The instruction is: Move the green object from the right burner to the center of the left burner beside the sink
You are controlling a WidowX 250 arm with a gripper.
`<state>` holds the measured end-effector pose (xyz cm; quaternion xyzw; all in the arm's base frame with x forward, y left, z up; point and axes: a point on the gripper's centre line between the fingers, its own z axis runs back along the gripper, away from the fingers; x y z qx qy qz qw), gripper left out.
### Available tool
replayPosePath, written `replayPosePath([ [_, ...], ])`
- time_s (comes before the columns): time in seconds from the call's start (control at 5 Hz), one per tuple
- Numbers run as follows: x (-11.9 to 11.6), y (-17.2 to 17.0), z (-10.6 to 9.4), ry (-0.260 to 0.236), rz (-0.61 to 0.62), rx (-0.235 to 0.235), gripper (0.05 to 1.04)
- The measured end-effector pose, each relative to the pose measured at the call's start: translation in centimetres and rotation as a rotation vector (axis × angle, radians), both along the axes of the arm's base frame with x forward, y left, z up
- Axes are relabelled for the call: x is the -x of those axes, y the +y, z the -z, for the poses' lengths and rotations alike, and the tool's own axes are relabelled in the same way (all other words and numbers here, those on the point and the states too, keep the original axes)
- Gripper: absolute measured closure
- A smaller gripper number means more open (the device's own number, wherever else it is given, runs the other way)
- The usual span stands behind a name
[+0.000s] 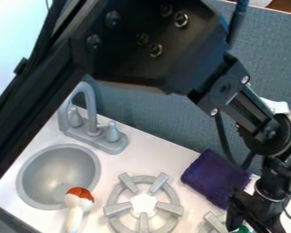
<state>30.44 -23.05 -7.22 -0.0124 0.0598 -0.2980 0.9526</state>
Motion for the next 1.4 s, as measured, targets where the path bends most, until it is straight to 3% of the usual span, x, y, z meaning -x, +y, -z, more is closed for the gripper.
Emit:
replayPosePath([
  [0.2, 0.1, 0.1, 0.3, -0.004, 0.003, 0.011, 0.4],
  [0.4, 0.4, 0.5, 0.6, -0.013, -0.024, 0.007, 0.599],
  [0.8, 1.7, 2.3, -2.1, -0.08, -0.081, 0.0, 0.694],
  [1.0, 2.6, 3.5, -5.4, -0.163, -0.119, 0.025, 0.694],
  [1.2, 3.4, 6.0, -6.8, -0.167, -0.208, -0.002, 0.694],
  [1.4, 3.5, 9.4, -7.1, -0.149, -0.366, -0.062, 0.694],
])
